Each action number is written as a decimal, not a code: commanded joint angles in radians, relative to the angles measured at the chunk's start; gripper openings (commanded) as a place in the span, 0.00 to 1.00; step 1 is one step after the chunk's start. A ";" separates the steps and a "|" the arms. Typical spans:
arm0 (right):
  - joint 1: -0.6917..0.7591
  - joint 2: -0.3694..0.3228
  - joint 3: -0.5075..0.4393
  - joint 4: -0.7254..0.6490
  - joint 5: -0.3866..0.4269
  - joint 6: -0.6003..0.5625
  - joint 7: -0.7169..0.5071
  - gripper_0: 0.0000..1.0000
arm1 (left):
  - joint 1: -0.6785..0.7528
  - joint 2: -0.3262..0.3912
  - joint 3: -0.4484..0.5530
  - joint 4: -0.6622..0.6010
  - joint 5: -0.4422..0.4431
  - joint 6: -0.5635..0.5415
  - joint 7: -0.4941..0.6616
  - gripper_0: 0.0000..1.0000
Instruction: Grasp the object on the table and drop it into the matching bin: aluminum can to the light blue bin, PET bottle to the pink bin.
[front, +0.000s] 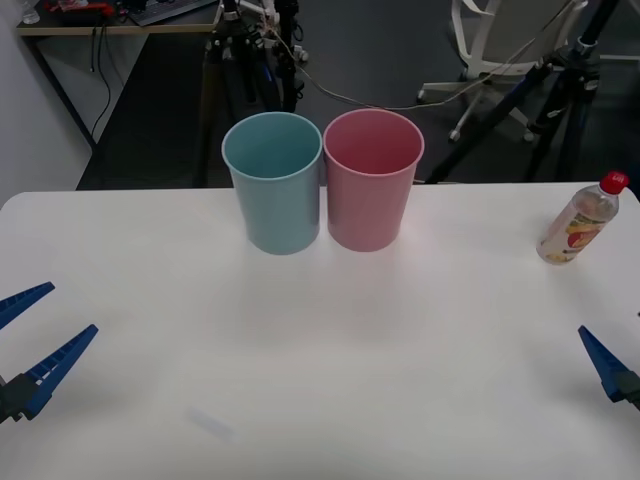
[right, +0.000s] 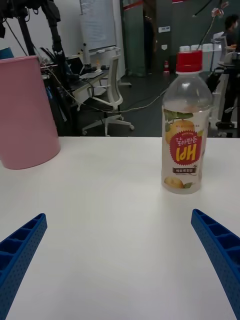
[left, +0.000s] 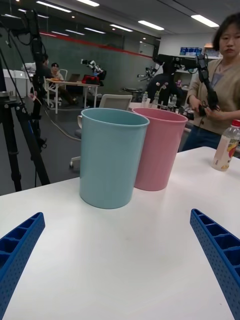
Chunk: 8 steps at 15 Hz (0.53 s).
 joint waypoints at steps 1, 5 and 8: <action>-0.093 -0.005 -0.006 0.103 -0.003 -0.001 -0.002 1.00 | 0.000 0.000 0.000 0.000 0.000 0.000 0.000 1.00; -0.187 -0.011 -0.014 0.224 -0.001 0.006 0.007 1.00 | 0.000 0.000 0.000 0.000 0.000 0.000 0.000 1.00; -0.245 -0.010 -0.012 0.253 -0.001 0.070 0.013 1.00 | 0.000 0.000 0.000 0.000 0.000 0.000 0.000 1.00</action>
